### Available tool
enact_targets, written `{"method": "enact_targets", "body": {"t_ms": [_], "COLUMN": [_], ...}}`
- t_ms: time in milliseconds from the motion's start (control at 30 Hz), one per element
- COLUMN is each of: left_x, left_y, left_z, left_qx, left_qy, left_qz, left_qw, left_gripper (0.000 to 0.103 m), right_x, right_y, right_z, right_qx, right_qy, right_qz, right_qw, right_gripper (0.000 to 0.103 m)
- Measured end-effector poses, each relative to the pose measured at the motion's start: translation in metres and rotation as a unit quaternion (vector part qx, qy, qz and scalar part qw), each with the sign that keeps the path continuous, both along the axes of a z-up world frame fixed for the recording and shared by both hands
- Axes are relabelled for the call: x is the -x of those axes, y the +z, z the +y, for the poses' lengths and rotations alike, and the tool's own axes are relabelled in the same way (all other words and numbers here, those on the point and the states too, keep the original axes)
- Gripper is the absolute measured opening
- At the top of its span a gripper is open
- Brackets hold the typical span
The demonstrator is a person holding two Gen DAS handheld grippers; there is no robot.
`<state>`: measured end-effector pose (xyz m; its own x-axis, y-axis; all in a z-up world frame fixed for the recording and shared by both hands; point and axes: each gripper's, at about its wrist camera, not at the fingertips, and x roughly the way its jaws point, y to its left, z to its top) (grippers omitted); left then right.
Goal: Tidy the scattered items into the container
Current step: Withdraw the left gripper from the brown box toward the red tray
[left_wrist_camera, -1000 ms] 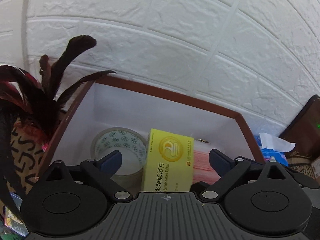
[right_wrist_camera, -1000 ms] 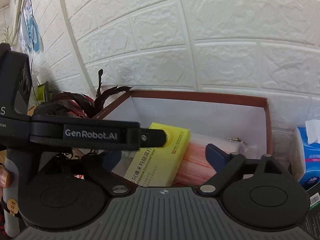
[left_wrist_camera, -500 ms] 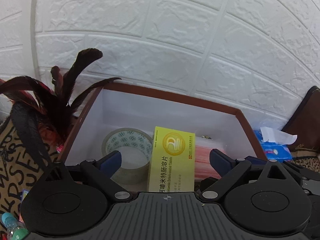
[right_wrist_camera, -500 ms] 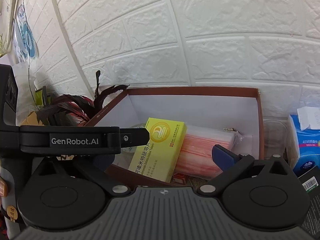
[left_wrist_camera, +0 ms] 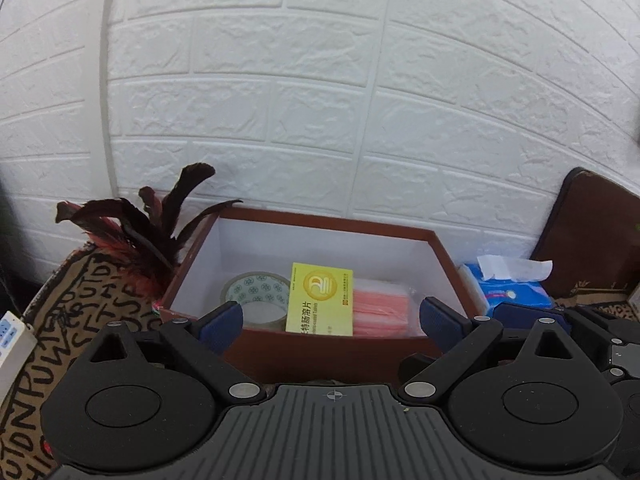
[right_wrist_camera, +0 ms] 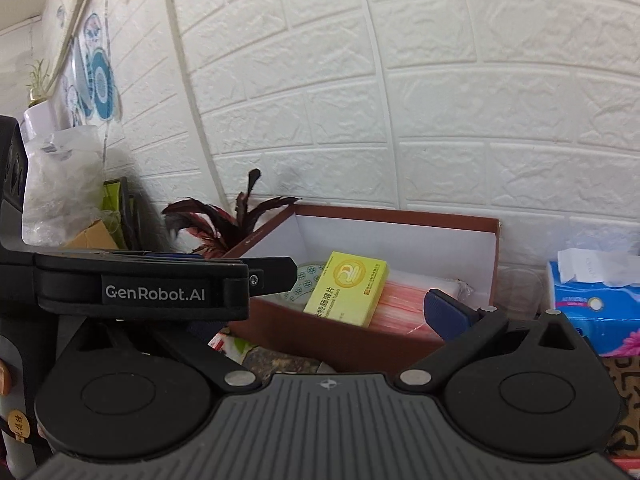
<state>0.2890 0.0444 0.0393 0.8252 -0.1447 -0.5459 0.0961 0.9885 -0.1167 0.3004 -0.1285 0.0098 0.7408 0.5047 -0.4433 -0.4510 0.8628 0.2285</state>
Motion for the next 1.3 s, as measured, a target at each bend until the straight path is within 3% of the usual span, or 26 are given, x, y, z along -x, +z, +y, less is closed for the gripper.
{"method": "enact_targets", "body": {"t_ms": [267,367,800,1100,1300], "left_x": [0.068,0.084,0.159,0.176,0.158], "left_y": [0.007,0.004,-0.038,-0.076,-0.092], "left_z": [-0.031,-0.041,-0.084,-0.116,-0.128], "left_qx": [-0.025,-0.014,0.003,0.002,0.013], "left_qy": [-0.012,-0.019,-0.065,-0.130,-0.171], "left_qz": [-0.036,-0.031,-0.026,0.007,0.040], "left_qw": [0.9990,0.9992,0.9975,0.9915,0.9844], "left_gripper": [0.101,0.101,0.101,0.100,0.085], "right_x": [0.063,0.085,0.176,0.214,0.204], "right_y": [0.009,0.007,-0.029,-0.068,-0.090], "right_z": [-0.014,-0.021,-0.056,-0.079,-0.098], "right_qx": [0.017,0.026,0.063,0.068,0.065], "right_qy": [0.007,0.002,-0.044,-0.076,-0.098], "right_qz": [-0.033,-0.043,-0.078,-0.080,-0.051], "right_qw": [0.999,0.999,0.994,0.992,0.992], "right_gripper": [0.103,0.103,0.103,0.103,0.097]}}
